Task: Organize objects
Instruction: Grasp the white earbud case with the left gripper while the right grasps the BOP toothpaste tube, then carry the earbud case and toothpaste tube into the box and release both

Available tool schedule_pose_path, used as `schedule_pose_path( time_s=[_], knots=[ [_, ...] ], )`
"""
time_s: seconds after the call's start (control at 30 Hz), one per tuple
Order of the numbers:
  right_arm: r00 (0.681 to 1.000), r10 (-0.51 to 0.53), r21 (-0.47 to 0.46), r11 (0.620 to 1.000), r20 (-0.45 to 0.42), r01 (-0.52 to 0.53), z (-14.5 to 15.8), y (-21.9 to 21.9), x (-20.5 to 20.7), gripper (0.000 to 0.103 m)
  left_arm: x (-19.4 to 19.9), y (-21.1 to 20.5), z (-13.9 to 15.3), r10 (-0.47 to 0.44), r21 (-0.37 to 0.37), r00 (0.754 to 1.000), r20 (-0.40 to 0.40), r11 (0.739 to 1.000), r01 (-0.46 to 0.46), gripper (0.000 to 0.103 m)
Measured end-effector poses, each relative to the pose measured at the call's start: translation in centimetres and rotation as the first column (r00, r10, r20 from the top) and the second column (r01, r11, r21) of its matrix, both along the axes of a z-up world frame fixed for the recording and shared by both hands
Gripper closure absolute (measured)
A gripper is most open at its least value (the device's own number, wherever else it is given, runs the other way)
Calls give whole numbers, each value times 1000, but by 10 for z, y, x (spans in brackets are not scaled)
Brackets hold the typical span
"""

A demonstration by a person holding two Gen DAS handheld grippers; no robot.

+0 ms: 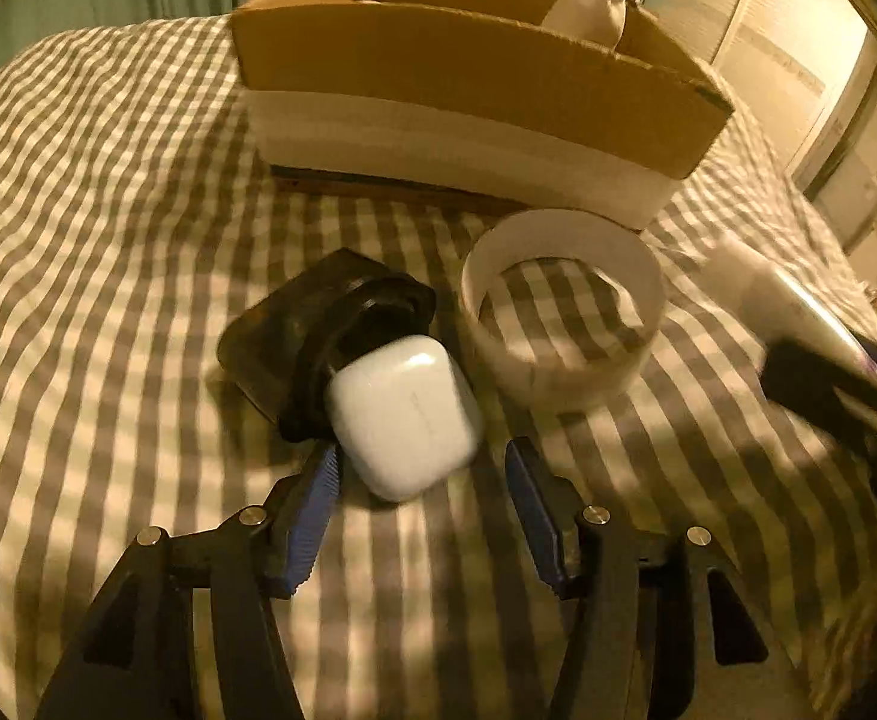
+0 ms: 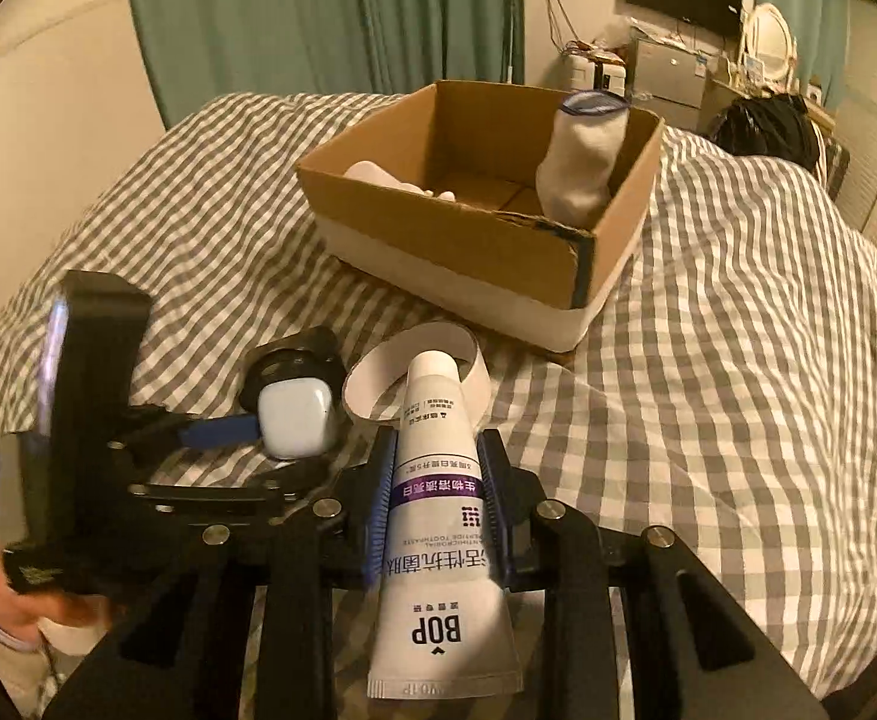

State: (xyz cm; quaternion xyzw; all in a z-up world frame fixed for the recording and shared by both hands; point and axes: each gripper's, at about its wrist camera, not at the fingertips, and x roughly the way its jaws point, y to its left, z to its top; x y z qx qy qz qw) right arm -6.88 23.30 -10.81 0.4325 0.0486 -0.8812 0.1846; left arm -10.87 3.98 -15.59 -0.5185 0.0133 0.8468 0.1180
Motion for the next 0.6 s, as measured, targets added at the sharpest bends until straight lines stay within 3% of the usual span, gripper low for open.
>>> schedule_pose_path(
  time_s=[0.17, 0.27, 0.4, 0.6],
  knots=[
    [1000, 9, -21, 1000, 9, -9, -5, -5, -2, 77, -21, 6, -9, 27, 4, 999, 19, 1000, -27, 45],
    [1000, 6, -36, 999, 17, -6, -5, -2, -3, 77, -24, 9, -10, 23, -16, 1000, 10, 1000, -23, 52],
    [1000, 6, -40, 999, 16, -5, -4, -1, -2, 77, -14, 10, -5, 8, -35, 1000, -1, 999, -8, 52],
    [1000, -1, -20, 1000, -18, 1, 7, -2, 4, 77, 12, 1, 16, 9, -4, 1000, -23, 1000, -9, 52]
  ],
)
